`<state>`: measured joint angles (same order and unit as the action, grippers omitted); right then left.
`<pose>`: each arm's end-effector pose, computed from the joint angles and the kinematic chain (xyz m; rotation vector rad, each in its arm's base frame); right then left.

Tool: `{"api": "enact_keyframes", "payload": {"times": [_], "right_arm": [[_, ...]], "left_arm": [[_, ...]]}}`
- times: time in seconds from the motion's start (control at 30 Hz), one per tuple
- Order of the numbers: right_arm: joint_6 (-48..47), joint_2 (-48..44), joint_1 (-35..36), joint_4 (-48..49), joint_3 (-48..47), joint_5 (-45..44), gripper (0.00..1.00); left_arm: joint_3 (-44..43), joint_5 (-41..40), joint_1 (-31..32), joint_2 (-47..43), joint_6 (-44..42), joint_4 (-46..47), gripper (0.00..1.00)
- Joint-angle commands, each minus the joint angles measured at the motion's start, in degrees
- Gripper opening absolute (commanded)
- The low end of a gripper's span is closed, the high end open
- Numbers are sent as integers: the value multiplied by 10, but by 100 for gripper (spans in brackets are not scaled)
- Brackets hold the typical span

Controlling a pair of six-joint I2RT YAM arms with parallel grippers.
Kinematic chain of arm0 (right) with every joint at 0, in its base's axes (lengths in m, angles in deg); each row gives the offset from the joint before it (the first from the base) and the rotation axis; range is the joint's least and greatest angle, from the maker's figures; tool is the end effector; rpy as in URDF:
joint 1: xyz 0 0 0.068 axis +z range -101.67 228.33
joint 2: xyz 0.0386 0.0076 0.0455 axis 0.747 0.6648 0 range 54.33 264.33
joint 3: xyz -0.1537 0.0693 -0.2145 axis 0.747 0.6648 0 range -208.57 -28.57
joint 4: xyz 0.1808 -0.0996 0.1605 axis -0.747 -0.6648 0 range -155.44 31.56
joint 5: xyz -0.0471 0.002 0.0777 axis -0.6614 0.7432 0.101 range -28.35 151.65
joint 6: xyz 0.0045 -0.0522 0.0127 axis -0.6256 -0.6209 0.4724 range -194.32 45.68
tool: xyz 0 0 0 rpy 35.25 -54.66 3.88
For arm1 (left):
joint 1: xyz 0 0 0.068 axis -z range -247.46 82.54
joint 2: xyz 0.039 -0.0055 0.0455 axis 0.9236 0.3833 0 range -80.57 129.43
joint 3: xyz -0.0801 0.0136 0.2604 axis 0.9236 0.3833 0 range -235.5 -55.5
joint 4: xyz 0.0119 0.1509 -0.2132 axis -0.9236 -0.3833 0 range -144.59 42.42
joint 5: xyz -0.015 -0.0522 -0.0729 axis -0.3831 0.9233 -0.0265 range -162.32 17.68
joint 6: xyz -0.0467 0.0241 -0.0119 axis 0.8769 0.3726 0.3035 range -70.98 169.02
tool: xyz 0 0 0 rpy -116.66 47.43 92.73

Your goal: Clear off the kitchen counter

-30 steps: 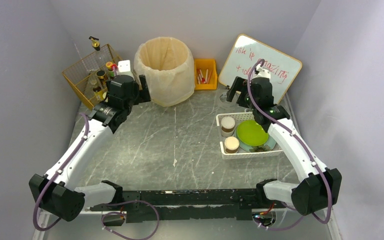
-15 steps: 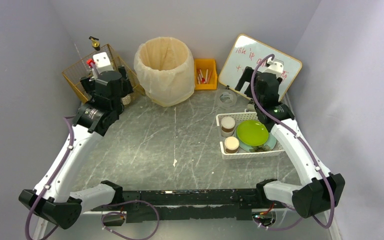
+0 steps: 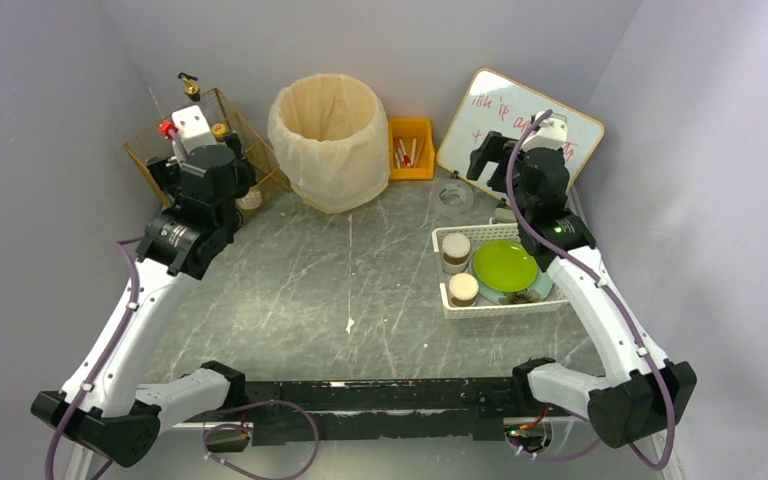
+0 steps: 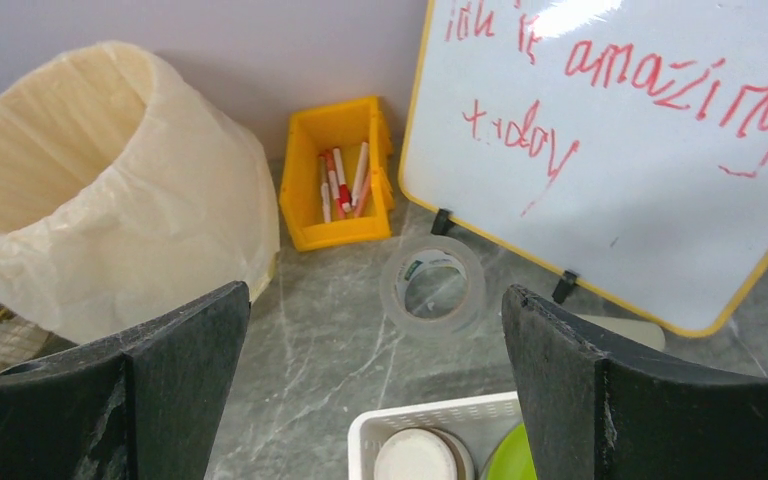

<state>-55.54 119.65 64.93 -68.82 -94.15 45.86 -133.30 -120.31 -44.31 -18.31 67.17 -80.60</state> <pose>0.2529 0.0654 0.3955 0.2344 1.7295 0.2120 0.2039 -0.0583 0.4413 -0.4783 1.7154 0.2671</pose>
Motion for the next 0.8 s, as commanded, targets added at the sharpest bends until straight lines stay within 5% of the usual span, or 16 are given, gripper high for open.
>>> {"api": "enact_keyframes", "payload": {"times": [0.0,0.77], "right_arm": [[-26,-22,0,44,6,42,100],[-26,-43,0,61,50,36,100]], "left_arm": [[5,-19,-1,-14,-6,16,97],[21,8,-1,-3,20,14,97]]}}
